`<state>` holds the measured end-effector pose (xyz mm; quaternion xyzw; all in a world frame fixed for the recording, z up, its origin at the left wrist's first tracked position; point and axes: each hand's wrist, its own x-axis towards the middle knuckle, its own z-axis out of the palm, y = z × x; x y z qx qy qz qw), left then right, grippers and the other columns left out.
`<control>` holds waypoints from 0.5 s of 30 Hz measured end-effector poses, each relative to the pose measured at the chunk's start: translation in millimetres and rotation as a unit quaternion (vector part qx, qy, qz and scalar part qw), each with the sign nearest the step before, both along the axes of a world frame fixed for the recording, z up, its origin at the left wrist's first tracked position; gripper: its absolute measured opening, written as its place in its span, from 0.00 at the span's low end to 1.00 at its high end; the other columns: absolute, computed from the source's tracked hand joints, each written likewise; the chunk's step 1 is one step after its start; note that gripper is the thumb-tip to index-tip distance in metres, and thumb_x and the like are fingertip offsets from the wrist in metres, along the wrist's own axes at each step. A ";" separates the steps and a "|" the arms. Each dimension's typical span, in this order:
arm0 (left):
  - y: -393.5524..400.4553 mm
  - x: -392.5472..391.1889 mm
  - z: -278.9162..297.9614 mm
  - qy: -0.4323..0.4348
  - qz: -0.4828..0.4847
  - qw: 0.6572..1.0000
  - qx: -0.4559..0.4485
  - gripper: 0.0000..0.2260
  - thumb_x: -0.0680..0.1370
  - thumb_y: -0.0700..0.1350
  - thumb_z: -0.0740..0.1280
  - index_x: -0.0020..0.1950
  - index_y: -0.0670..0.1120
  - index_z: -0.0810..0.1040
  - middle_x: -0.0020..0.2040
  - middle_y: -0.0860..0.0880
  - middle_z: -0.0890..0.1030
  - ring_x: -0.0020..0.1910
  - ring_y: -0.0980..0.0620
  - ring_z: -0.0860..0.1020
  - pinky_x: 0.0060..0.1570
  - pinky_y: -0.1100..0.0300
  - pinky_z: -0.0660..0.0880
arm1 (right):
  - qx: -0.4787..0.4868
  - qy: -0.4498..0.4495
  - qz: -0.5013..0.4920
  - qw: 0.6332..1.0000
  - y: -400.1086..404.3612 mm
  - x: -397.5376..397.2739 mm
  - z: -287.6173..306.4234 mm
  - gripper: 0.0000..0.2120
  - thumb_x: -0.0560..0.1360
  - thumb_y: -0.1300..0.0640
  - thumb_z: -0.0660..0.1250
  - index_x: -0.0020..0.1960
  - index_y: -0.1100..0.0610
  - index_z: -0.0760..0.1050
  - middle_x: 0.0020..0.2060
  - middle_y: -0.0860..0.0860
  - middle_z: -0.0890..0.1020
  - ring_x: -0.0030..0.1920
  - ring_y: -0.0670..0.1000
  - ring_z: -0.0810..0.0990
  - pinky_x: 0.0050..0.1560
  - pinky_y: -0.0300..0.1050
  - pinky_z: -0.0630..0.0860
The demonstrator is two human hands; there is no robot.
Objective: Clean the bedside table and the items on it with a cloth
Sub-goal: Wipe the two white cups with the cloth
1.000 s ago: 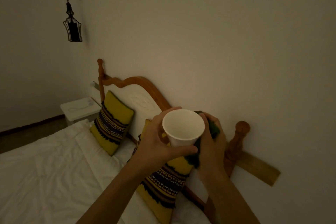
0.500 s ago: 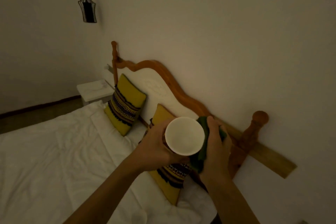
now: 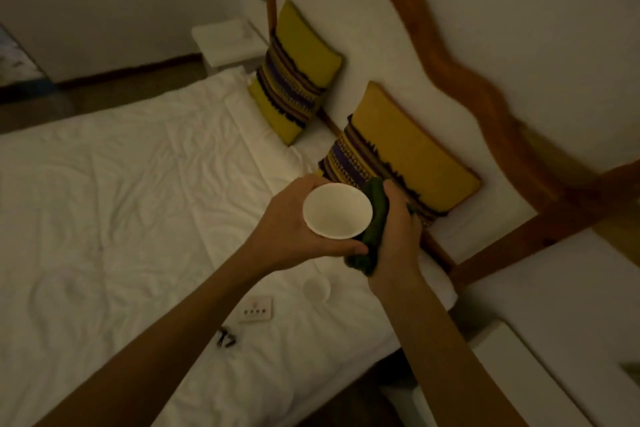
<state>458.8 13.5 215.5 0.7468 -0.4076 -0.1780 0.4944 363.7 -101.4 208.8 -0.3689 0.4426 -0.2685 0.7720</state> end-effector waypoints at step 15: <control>59.2 71.3 -345.2 -0.076 -0.154 0.896 0.409 0.45 0.63 0.48 0.81 0.76 0.50 0.62 0.70 0.46 0.65 0.66 0.45 0.69 0.55 0.45 0.80 | 0.136 0.204 -0.101 0.964 17.7 -9.2 -252.9 0.17 0.77 0.44 0.68 0.61 0.51 0.80 0.56 0.54 0.82 0.53 0.55 0.81 0.54 0.53 0.79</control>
